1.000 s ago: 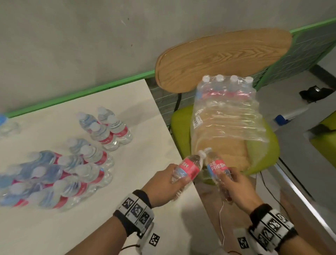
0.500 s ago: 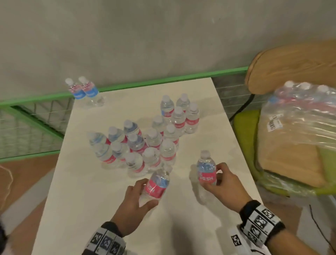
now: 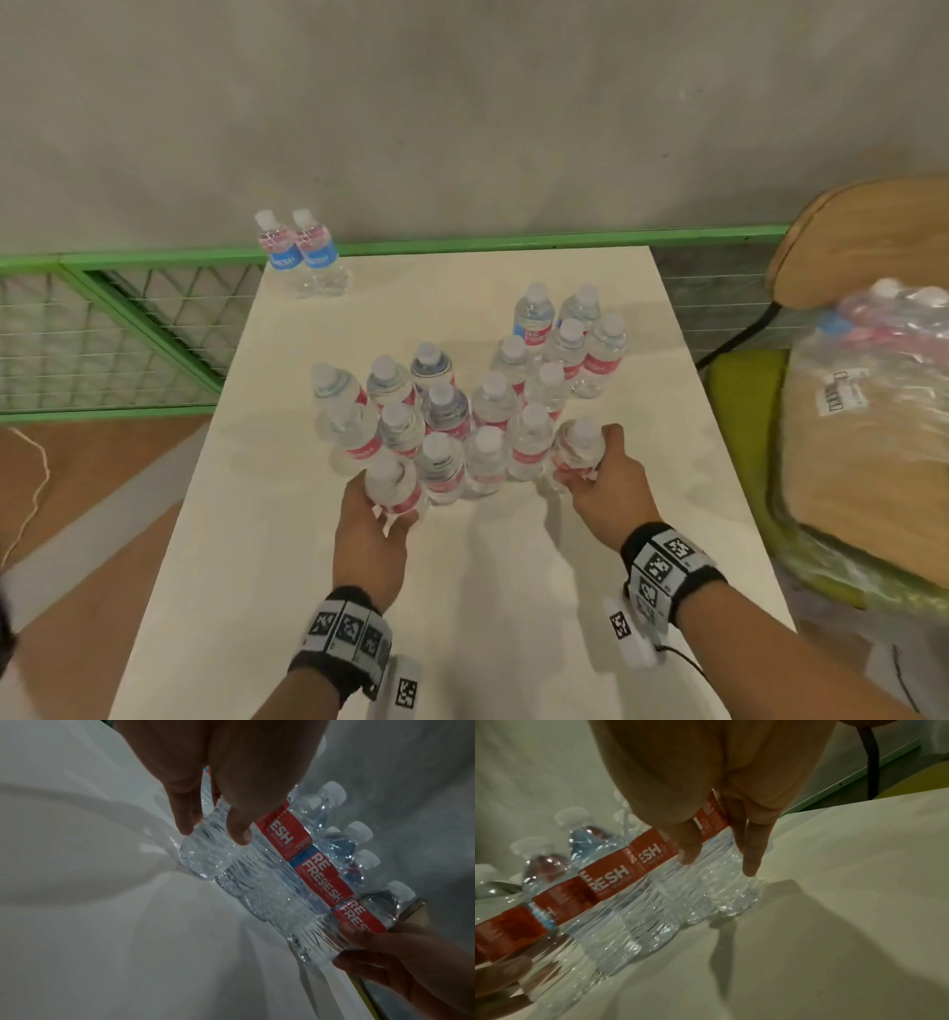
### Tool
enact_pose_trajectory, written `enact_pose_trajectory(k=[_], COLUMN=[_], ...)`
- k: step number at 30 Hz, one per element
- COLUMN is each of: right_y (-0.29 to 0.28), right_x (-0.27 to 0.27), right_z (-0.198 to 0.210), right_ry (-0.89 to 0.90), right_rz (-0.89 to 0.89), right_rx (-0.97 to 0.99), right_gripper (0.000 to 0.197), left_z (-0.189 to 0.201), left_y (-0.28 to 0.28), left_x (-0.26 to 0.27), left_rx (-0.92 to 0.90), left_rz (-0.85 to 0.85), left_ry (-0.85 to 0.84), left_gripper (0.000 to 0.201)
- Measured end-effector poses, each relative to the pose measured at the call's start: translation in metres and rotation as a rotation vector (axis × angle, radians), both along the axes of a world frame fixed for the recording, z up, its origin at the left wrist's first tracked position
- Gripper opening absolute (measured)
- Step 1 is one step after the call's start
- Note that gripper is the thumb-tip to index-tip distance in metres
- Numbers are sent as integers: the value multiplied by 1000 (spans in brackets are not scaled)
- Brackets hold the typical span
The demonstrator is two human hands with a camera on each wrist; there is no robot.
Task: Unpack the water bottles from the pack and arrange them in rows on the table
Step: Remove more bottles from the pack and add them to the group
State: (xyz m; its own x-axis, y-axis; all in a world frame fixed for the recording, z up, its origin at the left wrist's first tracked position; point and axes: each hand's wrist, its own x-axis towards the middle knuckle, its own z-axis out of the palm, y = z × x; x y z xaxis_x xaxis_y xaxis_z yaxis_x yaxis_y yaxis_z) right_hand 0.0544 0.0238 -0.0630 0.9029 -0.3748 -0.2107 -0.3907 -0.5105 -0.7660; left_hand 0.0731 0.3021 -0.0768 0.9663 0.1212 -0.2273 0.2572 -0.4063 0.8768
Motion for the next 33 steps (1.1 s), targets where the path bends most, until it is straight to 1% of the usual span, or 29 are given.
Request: enact_pose_trajectory(k=[3,8,13,17,20,22,24,25,26,27,28,29,30,31,32,33], right_y=[-7,-13,-16,-15,-19,-25,-32,-37,-42,-48,-55,-63,-73,-86,-99,-115], right_x=[14,28,32,31,32,31,23,16,6,-6,-21,-37,-55,-74,-93,-112], right_z=[1,5,6,4,7,9,12,12,12,12,13,12,13,11,10,5], right_ry=[-11,-15,-8,5,46,84,123,142,154,154,143,134,130,136,153,179], right_rz=[-17,11,24,28,39,55,54,46,41,46,52,64,69,68,57,30], right_rx=[-1,-18,-20,-19,-4,29,45,43,45,53,62,60,56,60,60,55], right_gripper=[47,46,47,48,52,61,75,77,74,66,54,40,27,19,16,15], left_z=[5,2,2,-2,-4,-3,-3,-5,-7,-8,-9,-8,-6,-2,0,3], left_y=[-1,-4,-16,-25,-26,-26,-25,-23,-21,-18,-17,-16,-19,-24,-32,-42], left_x=[15,27,33,36,35,32,25,20,14,6,-2,-12,-21,-30,-38,-45], left_rx=[-32,-31,-57,-57,-57,-64,-17,53,148,244,323,380,413,422,406,378], left_rz=[-20,-55,-68,-82,-98,-114,-120,-111,-95,-82,-87,-122,-188,-272,-358,-448], left_ry=[8,-6,1,7,15,23,45,63,89,120,154,195,235,265,279,290], left_gripper=[54,66,65,68,72,75,79,81,81,77,66,52,36,23,15,12])
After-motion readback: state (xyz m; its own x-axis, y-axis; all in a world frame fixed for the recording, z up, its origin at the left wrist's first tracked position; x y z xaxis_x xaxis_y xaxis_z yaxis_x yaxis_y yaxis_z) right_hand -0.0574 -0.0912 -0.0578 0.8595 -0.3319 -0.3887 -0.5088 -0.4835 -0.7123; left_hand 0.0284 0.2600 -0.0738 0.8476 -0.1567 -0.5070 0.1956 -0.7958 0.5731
